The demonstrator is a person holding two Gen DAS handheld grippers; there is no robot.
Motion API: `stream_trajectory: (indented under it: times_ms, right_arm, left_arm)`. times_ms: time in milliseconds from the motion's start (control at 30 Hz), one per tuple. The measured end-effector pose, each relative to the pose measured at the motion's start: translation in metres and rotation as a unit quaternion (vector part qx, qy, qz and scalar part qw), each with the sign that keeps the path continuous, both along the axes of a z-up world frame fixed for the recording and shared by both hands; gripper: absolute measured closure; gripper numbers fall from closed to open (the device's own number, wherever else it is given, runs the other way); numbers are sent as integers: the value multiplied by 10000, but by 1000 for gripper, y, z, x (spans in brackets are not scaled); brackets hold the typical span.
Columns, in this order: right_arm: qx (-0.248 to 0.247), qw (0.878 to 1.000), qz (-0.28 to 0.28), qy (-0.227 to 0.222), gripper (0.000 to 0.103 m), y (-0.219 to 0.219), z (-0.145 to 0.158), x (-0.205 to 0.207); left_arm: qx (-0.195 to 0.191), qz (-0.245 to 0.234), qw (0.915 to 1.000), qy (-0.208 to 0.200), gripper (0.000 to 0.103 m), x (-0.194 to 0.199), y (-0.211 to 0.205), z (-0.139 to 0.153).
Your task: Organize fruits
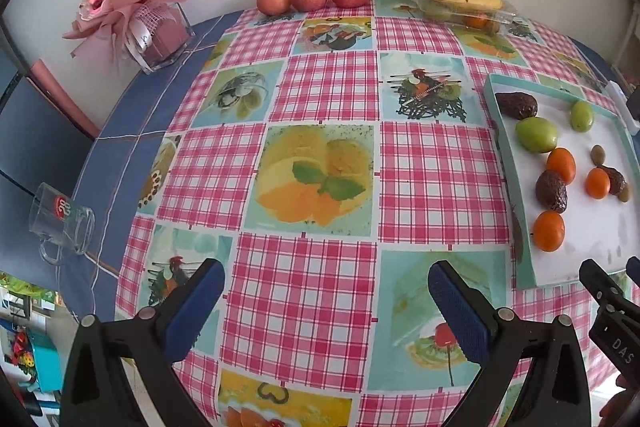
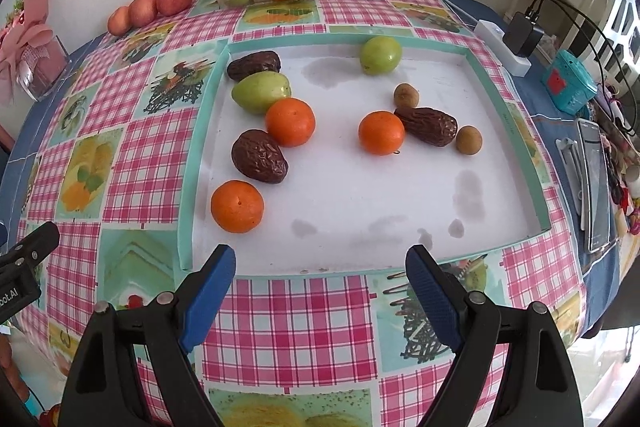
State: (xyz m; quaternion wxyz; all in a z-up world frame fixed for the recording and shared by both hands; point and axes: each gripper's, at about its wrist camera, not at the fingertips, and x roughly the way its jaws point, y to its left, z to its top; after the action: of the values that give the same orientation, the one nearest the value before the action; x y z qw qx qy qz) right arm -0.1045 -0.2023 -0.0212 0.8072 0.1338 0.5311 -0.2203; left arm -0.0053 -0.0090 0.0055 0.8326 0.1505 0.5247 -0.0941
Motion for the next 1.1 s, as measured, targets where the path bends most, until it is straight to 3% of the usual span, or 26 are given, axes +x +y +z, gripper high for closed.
stream_trajectory:
  times_ms: [1100]
  right_arm:
    - [30, 10000, -8, -7, 16, 0, 0, -2]
  left_arm:
    - [-45, 22, 9999, 141, 0, 2, 1, -6]
